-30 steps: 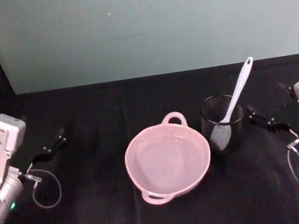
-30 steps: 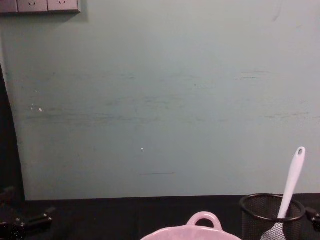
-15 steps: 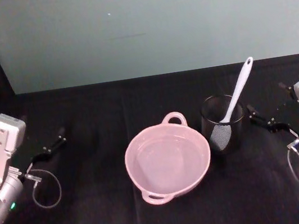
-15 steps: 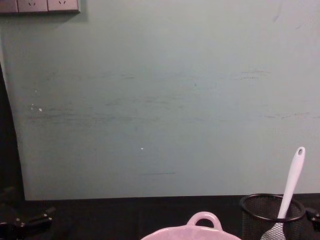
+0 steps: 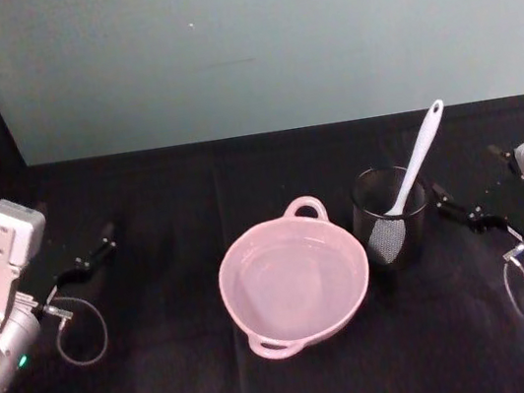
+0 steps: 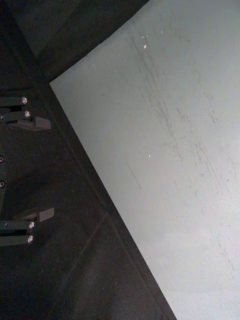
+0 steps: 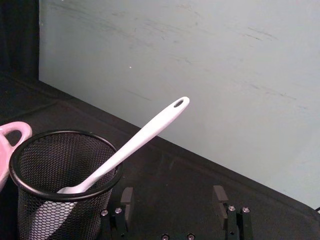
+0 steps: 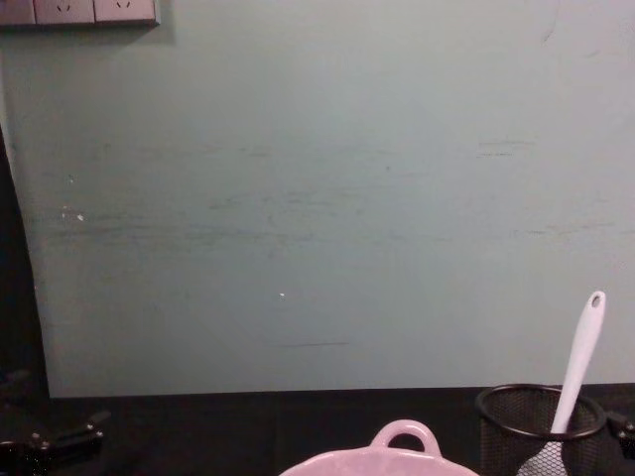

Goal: Use the one hand to pick up the spoon and stir the clear water in the bowl.

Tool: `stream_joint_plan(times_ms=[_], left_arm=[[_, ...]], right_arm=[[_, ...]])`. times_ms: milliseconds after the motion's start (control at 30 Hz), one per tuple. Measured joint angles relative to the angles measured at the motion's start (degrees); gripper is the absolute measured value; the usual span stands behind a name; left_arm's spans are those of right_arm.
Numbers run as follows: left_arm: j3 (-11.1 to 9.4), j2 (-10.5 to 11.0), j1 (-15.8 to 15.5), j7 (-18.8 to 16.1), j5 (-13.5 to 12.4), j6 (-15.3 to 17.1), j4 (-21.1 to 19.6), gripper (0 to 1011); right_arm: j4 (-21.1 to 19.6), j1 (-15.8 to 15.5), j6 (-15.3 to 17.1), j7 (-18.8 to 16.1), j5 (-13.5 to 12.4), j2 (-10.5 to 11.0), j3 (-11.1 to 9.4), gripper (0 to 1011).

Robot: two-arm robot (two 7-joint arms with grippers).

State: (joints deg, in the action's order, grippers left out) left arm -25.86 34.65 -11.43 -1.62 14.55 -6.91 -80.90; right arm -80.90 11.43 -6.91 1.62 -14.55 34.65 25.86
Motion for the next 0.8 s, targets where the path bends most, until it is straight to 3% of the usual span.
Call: stream_joint_plan(times_ms=[233, 367, 600, 700, 800], left_arm=[[0.0, 0.0, 0.0, 0.0, 0.0, 0.0, 0.0, 1005], [0.0, 0.0, 0.0, 0.0, 0.0, 0.0, 0.0, 1005], [0.0, 0.0, 0.0, 0.0, 0.0, 0.0, 0.0, 1005], [0.0, 0.0, 0.0, 0.0, 0.0, 0.0, 0.0, 1005], [0.0, 0.0, 0.0, 0.0, 0.0, 0.0, 0.0, 1005]], right_arm=[[-0.15, -0.13, -0.03, 0.01, 0.16, 0.06, -0.08, 1003], [-1.86, -2.22, -0.58, 0.01, 0.06, 0.65, -1.34, 1003], [-4.7, -6.86, -2.74, -0.39, -3.2, 0.9, -4.5, 1003], [-5.46, -8.38, -3.9, -2.17, -6.82, 0.4, -6.2, 1003], [-5.45, -9.11, -4.76, -6.74, -13.83, -1.11, -8.4, 1003]])
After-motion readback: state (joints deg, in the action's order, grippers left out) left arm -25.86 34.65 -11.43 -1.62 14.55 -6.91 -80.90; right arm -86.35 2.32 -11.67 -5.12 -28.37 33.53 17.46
